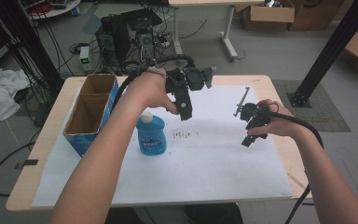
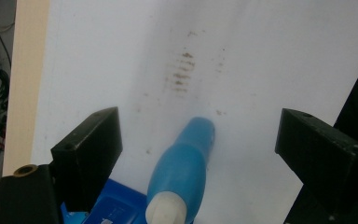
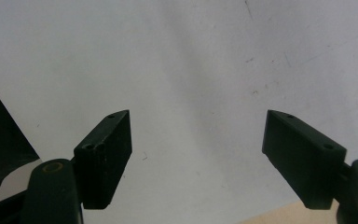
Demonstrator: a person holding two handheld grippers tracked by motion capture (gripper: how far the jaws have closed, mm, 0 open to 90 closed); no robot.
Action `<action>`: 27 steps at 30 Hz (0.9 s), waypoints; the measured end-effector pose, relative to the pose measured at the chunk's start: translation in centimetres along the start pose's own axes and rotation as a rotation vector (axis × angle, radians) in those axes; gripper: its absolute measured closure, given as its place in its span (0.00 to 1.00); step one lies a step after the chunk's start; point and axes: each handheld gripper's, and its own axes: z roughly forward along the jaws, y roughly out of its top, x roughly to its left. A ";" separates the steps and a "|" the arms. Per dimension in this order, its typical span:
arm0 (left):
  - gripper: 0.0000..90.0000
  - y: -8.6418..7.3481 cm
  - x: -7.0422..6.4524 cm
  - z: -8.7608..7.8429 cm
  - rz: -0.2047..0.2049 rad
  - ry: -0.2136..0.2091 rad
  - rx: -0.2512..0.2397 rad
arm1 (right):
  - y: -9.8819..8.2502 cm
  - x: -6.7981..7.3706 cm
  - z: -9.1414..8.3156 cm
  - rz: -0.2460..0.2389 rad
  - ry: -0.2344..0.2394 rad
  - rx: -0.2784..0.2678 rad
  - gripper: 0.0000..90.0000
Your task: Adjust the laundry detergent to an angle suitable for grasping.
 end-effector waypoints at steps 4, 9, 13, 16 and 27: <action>0.17 0.0 0.0 -0.1 0.005 0.000 -0.007 | -0.1 0.0 0.0 -0.004 -0.001 -0.001 0.27; 0.17 0.0 0.2 -0.1 0.005 -0.002 -0.005 | -0.3 -0.1 -0.3 0.004 -0.001 -0.007 0.27; 0.17 0.0 0.2 -0.1 0.007 0.000 -0.005 | -0.4 -0.4 -0.4 -0.002 -0.004 -0.010 0.27; 0.17 0.0 0.2 -0.1 0.007 -0.007 -0.006 | -0.5 -0.6 -0.4 0.001 -0.001 -0.017 0.27; 0.17 0.2 0.2 -0.2 0.003 -0.002 0.002 | -0.8 -0.7 -0.3 0.000 0.000 -0.028 0.27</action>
